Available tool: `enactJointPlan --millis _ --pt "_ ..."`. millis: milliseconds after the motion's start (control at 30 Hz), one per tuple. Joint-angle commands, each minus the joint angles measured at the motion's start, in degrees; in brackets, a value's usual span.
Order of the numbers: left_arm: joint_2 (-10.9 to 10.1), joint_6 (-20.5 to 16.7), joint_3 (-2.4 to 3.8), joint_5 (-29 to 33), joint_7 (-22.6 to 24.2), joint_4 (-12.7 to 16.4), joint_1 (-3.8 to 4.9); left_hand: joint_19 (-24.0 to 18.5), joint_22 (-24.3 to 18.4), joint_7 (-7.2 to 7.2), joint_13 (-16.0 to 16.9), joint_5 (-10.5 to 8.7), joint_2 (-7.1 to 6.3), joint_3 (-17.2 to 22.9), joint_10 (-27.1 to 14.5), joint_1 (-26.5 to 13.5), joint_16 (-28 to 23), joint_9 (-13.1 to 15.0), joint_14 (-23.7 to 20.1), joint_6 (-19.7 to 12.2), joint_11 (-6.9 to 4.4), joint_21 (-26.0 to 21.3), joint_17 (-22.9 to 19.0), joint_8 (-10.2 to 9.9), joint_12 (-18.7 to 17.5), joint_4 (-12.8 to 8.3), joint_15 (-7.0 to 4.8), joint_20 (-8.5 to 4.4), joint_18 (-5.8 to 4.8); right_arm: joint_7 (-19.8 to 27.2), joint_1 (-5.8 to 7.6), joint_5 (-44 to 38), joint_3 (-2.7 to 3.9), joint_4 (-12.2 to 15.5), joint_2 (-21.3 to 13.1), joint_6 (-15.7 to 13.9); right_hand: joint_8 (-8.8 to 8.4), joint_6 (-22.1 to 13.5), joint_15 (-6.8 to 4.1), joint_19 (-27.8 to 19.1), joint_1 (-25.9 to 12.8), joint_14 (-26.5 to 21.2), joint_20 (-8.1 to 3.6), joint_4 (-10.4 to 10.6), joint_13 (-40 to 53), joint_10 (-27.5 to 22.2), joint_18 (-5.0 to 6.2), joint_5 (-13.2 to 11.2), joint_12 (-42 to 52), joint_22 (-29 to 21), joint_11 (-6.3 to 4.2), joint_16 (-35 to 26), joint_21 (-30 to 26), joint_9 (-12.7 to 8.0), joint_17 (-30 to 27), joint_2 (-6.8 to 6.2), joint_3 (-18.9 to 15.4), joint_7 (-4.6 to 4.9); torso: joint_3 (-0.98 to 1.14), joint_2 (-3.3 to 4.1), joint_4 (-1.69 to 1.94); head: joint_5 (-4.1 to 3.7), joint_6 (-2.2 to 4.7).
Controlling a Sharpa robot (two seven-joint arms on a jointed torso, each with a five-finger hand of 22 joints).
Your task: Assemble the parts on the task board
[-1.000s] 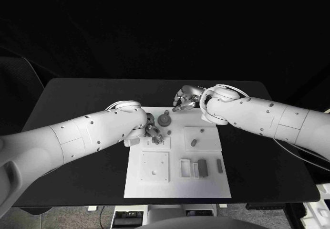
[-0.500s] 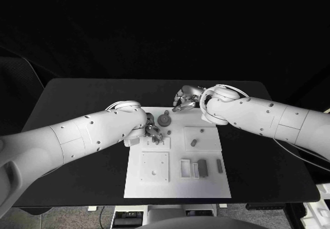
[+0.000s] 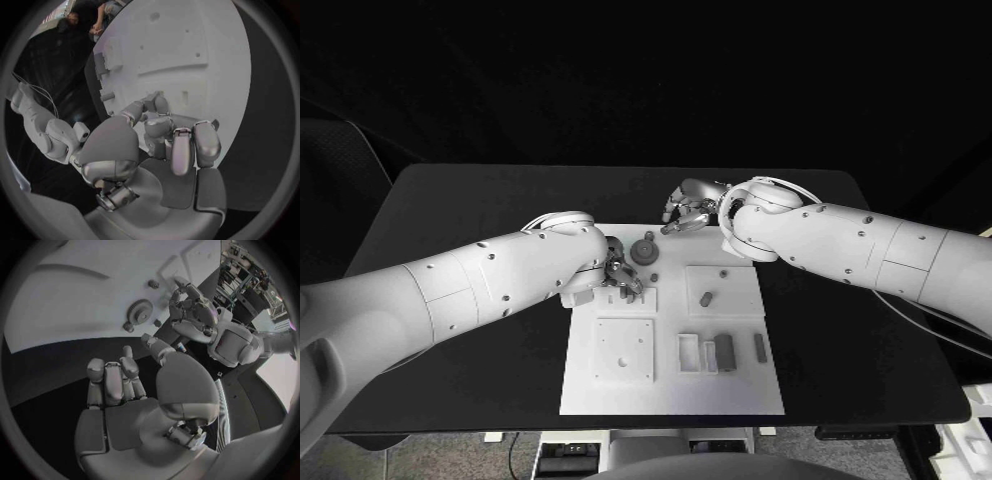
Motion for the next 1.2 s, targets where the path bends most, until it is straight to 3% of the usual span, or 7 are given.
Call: enactJointPlan --millis 33,133,233,700,933,1200 --pt "0.1 0.5 -0.01 1.6 1.1 0.2 -0.11 0.0 0.1 -0.62 -0.2 1.88 1.22 1.1 1.8 2.5 0.1 0.2 5.2 5.4 -1.46 7.1 -0.1 0.6 0.4 -1.4 -0.38 -0.60 4.33 0.1 -0.03 -0.3 0.02 0.1 0.0 0.8 0.02 0.5 -0.33 -0.2 -0.6 0.1 -0.05 0.1 -0.1 0.3 0.51 0.2 0.4 -0.1 -0.16 0.2 0.3 -0.1 0.0 -0.13 0.4 0.72 0.00 0.00 0.00 0.02 0.00" --pt "0.1 0.8 -0.01 1.8 1.2 0.3 -0.11 -0.1 0.1 -0.62 -0.3 4.59 1.87 2.6 1.7 4.9 0.1 0.3 5.2 5.1 -1.44 7.1 -0.1 0.9 0.5 -2.2 -0.37 -0.65 4.33 0.1 -0.03 -0.3 0.02 0.1 0.0 0.8 0.02 0.5 -0.33 -0.2 -0.6 0.1 -0.05 0.1 -0.1 0.3 0.51 0.2 0.4 -0.1 -0.16 0.2 0.3 -0.1 0.1 -0.13 0.4 0.72 -0.01 0.00 0.00 0.04 0.00" --pt "0.0 1.0 -0.01 1.8 1.3 0.3 -0.11 -0.1 0.2 -0.60 -0.4 5.61 2.14 3.9 1.6 6.8 0.2 0.3 5.1 4.9 -1.44 7.1 -0.1 1.0 0.6 -2.6 -0.37 -0.68 4.33 0.1 -0.03 -0.3 0.02 0.1 0.0 0.8 0.02 0.5 -0.33 -0.2 -0.6 0.1 -0.05 0.1 -0.1 0.3 0.51 0.2 0.4 -0.1 -0.16 0.2 0.3 -0.1 0.0 -0.13 0.4 0.72 0.00 0.00 -0.01 0.05 -0.03" --pt "-0.3 -1.5 -0.01 -2.3 1.8 1.2 -0.11 -0.2 0.3 -0.63 -0.4 6.35 2.42 5.1 1.8 8.8 0.3 0.4 5.1 5.0 -1.49 7.2 0.0 1.4 0.8 -2.8 -0.36 -0.68 4.33 0.1 -0.03 -0.3 0.02 0.1 0.0 0.9 0.02 0.5 -0.33 -0.2 -0.6 0.1 -0.05 0.1 -0.1 0.3 0.51 0.2 0.4 -0.1 -0.16 0.2 0.3 -0.1 0.1 -0.12 0.4 0.72 0.00 0.02 -0.02 -0.04 -0.13" --pt "-1.0 -4.8 -0.02 -6.0 2.1 2.7 -0.12 0.2 0.5 -0.91 -0.4 9.23 1.75 5.4 2.7 9.4 0.8 0.7 5.7 6.0 -1.67 7.5 0.2 2.3 1.3 -2.6 -0.31 -0.52 4.33 0.1 -0.03 -0.3 0.02 0.1 -0.1 0.9 0.02 0.5 -0.33 -0.2 -0.6 0.1 -0.05 0.1 -0.1 0.3 0.51 0.2 0.4 -0.1 -0.16 0.2 0.3 -0.1 0.1 -0.12 0.4 0.72 -0.01 0.01 0.01 -0.04 -0.31" --pt "-1.6 -6.2 -0.02 -8.1 1.3 4.0 -0.14 0.3 0.6 -1.03 -0.4 10.17 1.58 5.5 3.0 9.4 1.0 0.8 5.9 6.3 -1.76 7.6 0.2 2.5 1.4 -2.5 -0.31 -0.48 4.33 0.1 -0.03 -0.3 0.02 0.3 -0.2 1.0 0.02 0.5 -0.33 -0.2 -0.6 0.1 -0.05 0.1 -0.1 0.3 0.51 0.2 0.4 -0.1 -0.16 0.2 0.3 -0.1 0.0 -0.12 0.4 0.72 -0.01 0.01 0.04 -0.02 -0.45"
